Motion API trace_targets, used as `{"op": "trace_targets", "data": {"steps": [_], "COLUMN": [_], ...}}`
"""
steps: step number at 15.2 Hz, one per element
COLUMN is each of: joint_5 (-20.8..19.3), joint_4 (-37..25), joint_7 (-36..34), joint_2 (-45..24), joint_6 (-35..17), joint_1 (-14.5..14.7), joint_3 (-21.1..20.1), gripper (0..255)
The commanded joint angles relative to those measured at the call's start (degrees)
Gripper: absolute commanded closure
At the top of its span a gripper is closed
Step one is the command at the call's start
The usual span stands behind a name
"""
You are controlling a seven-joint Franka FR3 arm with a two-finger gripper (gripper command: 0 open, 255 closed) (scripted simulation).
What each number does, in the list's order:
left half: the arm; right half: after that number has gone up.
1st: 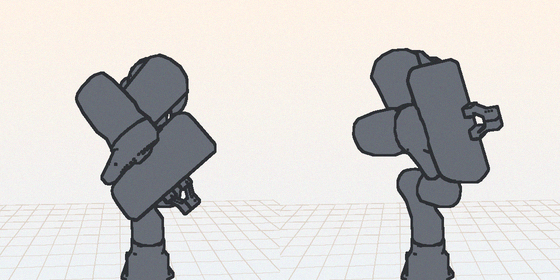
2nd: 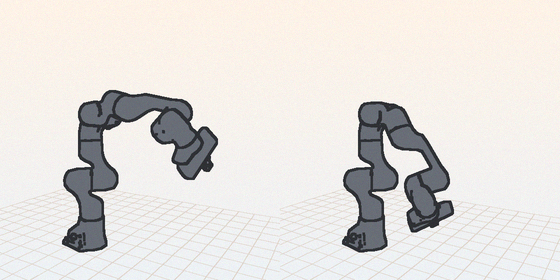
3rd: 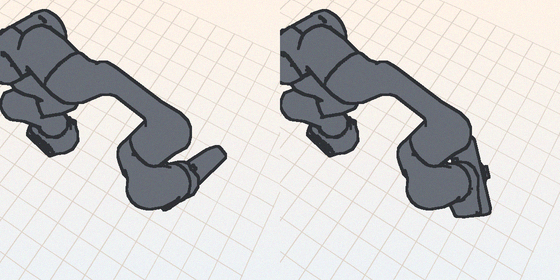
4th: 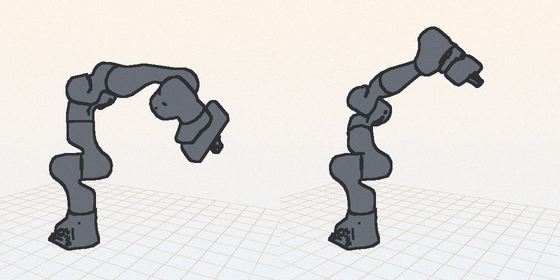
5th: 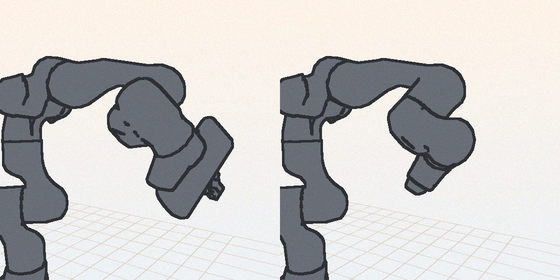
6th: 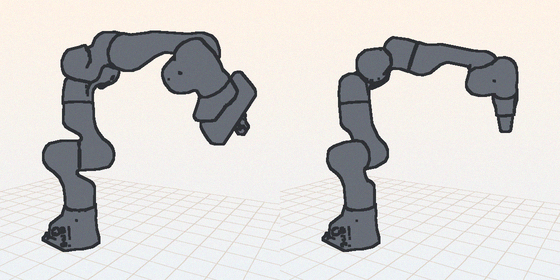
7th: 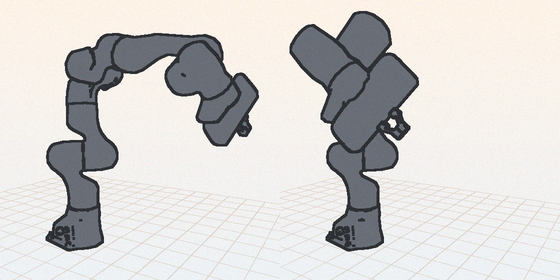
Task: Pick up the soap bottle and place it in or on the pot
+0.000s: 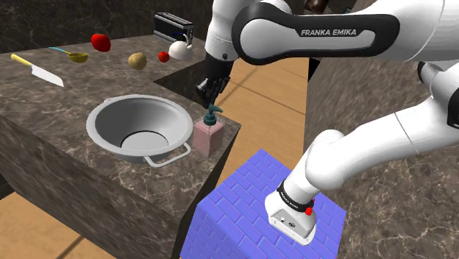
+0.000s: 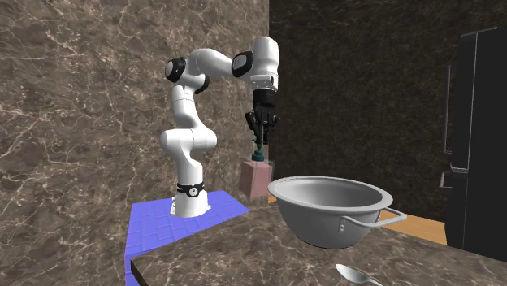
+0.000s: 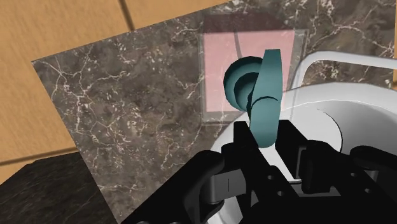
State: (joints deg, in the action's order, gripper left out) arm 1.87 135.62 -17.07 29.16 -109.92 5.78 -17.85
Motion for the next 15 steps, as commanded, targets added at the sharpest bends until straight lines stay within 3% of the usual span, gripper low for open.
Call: {"op": "trace_targets", "data": {"steps": [1,15], "joint_5": [0.0,-0.5], "joint_4": [-1.3,-12.3], "joint_7": [0.1,0.9], "joint_2": [0.3,0.0], "joint_6": [1.6,12.2], "joint_1": [0.0,-0.5], "joint_3": [0.1,1.0], "gripper": [255,255]}}
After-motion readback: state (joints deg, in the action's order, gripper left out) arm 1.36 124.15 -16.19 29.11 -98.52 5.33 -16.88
